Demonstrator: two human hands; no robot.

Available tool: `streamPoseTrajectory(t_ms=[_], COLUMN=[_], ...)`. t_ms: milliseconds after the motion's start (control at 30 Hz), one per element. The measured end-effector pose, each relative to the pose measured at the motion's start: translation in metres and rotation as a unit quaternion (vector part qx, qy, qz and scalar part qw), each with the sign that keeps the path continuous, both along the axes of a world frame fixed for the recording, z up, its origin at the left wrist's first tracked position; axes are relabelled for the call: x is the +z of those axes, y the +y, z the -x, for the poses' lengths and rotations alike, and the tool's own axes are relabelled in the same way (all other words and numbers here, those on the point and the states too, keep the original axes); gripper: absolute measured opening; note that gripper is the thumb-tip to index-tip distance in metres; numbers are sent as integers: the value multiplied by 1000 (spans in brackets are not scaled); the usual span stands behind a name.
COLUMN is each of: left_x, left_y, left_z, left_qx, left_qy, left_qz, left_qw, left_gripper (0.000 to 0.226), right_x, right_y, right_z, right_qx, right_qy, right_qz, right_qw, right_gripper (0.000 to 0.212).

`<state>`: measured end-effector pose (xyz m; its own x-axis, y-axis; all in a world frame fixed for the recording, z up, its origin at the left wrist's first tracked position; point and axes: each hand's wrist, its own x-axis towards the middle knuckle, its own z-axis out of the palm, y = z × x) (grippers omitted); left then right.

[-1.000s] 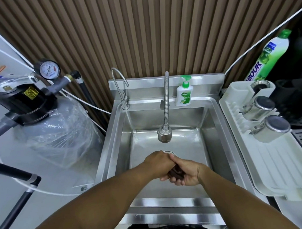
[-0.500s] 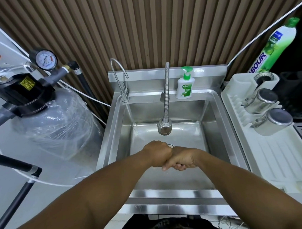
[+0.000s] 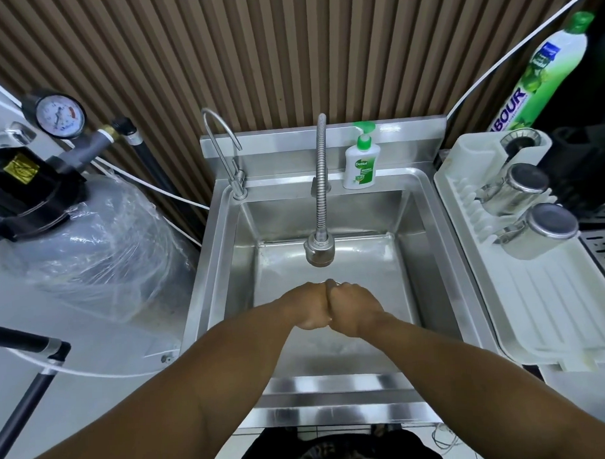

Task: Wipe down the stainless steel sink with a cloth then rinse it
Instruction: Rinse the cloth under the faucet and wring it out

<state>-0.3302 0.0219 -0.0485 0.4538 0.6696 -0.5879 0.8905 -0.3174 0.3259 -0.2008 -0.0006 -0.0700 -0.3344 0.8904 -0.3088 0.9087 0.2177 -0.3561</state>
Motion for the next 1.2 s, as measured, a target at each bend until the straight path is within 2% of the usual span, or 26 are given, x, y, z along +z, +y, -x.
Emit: streamPoseTrajectory(t_ms=[100, 200, 300, 333, 400, 433, 500, 567, 633, 733, 833, 967, 1067, 1133, 1200], left_x=[3, 2, -4, -4, -7, -7, -7, -14, -20, -19, -18, -1, -2, -1, 0], left_y=[0, -1, -7, -9, -15, -18, -24, -31, -37, -41, -41, -41, -36, -35, -34], left_z=[-1, -1, 4, 6, 10, 12, 19, 24, 26, 28, 30, 22, 13, 7, 2], left_qx=[2, 11, 14, -4, -33, -38, -69, -126, -148, -160, -167, -139, -108, -92, -72], left_qy=[-5, 3, 17, 31, 51, 41, -2, -38, -74, -69, -35, 65, 127, 135, 136], left_qz=[19, 20, -18, -52, -139, -188, -294, -361, -378, -388, -373, -294, -246, -231, -207], left_qw=[1000, 1000, 1000, 998, 988, 981, 953, 923, 911, 905, 912, 944, 955, 959, 966], left_gripper=[13, 11, 7, 16, 44, 50, 49, 48, 49, 46, 44, 31, 35, 33, 28], right_x=[-3, -4, 0, 3, 7, 10, 18, 24, 28, 28, 24, 21, 18, 13, 8], right_y=[-4, -6, -2, -1, 0, 0, -3, -5, -7, -8, -9, -7, -3, -1, -2], right_z=[2, 3, 0, -1, -2, -3, -5, -8, -9, -5, -1, 6, 9, 8, 8], right_qx=[23, 22, -16, -39, -85, -109, -152, -168, -163, -154, -136, -97, -61, -39, -48], right_qy=[-45, -51, 35, 69, 129, 156, 211, 257, 270, 280, 268, 182, 127, 92, 62], right_qz=[-52, -46, 60, 110, 185, 215, 292, 359, 398, 421, 411, 360, 292, 247, 216], right_qw=[997, 997, 997, 991, 971, 958, 920, 882, 862, 849, 861, 910, 946, 964, 973], right_gripper=[39, 40, 41, 36, 12, 4, 13, 11, 9, 12, 14, 29, 34, 44, 42])
